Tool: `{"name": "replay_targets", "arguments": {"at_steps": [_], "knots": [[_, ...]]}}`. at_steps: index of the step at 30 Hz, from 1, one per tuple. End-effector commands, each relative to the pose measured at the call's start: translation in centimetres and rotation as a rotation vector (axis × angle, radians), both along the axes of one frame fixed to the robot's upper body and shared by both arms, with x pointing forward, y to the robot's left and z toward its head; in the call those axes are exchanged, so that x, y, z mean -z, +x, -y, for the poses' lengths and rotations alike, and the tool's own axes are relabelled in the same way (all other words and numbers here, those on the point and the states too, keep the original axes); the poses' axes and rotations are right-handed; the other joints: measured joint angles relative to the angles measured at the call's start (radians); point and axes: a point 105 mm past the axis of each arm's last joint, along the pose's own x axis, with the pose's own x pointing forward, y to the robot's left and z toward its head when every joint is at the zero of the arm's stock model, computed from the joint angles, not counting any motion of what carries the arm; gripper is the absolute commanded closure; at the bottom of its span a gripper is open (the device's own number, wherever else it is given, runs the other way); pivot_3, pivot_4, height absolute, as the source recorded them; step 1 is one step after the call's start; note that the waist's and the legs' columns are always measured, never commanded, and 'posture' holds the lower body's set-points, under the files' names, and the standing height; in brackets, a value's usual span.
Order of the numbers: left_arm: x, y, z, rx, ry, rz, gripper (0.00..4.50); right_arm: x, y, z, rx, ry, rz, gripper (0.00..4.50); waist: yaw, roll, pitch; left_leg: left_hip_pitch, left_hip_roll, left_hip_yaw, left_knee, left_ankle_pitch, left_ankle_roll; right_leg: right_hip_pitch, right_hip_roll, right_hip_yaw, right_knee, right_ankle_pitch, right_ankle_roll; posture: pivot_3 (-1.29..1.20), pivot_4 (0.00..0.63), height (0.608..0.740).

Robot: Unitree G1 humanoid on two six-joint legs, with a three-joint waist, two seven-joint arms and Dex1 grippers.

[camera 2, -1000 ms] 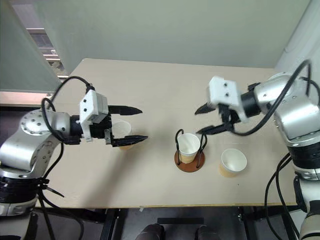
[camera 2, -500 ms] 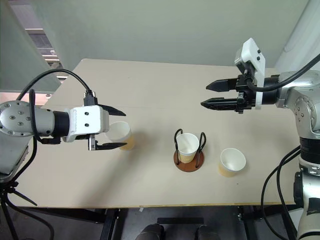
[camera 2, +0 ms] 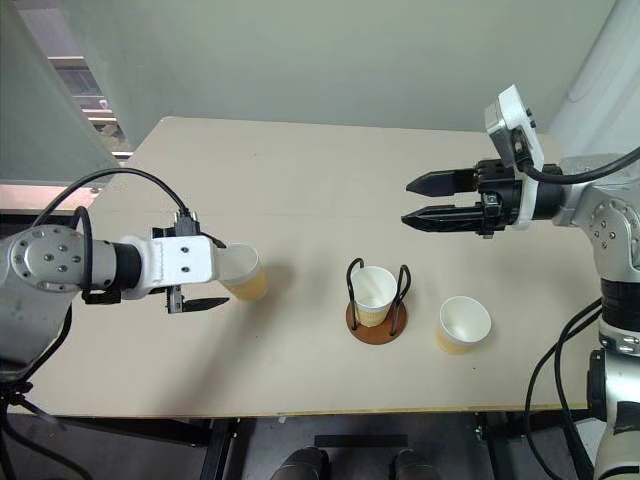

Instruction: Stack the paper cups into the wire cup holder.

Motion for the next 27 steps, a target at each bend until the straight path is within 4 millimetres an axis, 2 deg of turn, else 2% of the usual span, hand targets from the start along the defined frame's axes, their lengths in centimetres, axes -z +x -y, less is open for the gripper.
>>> {"name": "replay_targets", "arguments": {"at_steps": [1,11,16,19,22,27], "knots": [[0.1,0.2,-0.2,0.005,0.018,0.012,0.00,-0.4,-1.0,0.5,-0.031,0.007,0.036,1.54,0.000,0.000,0.000,0.000,0.000,0.000,0.000,0.000,0.000,0.000,0.000,0.000,0.000,0.000,0.000,0.00,0.150,0.740],[1.6,1.9,0.0,0.038,0.019,-0.023,0.00,0.3,-1.7,0.9,-0.044,0.002,0.079,1.54,-0.001,0.000,0.000,0.000,0.000,0.000,0.004,0.000,0.000,-0.002,0.000,0.000,0.009,-0.001,-0.001,0.00,0.150,0.740],[2.6,3.5,-0.1,0.052,0.033,-0.029,0.00,1.1,-2.1,1.7,-0.035,-0.014,0.115,1.54,0.001,0.000,0.000,0.000,0.000,-0.001,0.005,0.000,-0.001,-0.001,0.000,-0.001,0.010,-0.001,-0.001,0.00,0.150,0.740],[2.8,4.2,-0.4,0.053,0.038,-0.033,0.62,1.8,-2.6,2.0,-0.062,-0.034,0.130,1.51,0.000,0.000,0.000,0.000,0.000,0.000,0.005,0.001,-0.001,-0.002,0.000,-0.001,0.011,-0.001,-0.001,0.00,0.150,0.740],[2.8,4.5,-0.4,0.074,0.036,-0.039,1.70,2.5,-2.8,2.4,-0.071,-0.051,0.118,1.51,0.000,0.000,0.000,0.000,0.000,0.000,0.005,0.001,-0.001,-0.002,0.000,-0.001,0.010,-0.001,-0.001,0.00,0.150,0.740],[1.7,4.4,1.0,0.123,-0.055,-0.066,3.51,3.5,-3.1,3.3,-0.087,-0.097,0.108,1.51,0.000,0.000,0.000,0.000,0.000,0.000,0.005,0.001,-0.001,-0.001,0.000,-0.001,0.010,0.000,-0.001,0.00,0.150,0.740]]}}
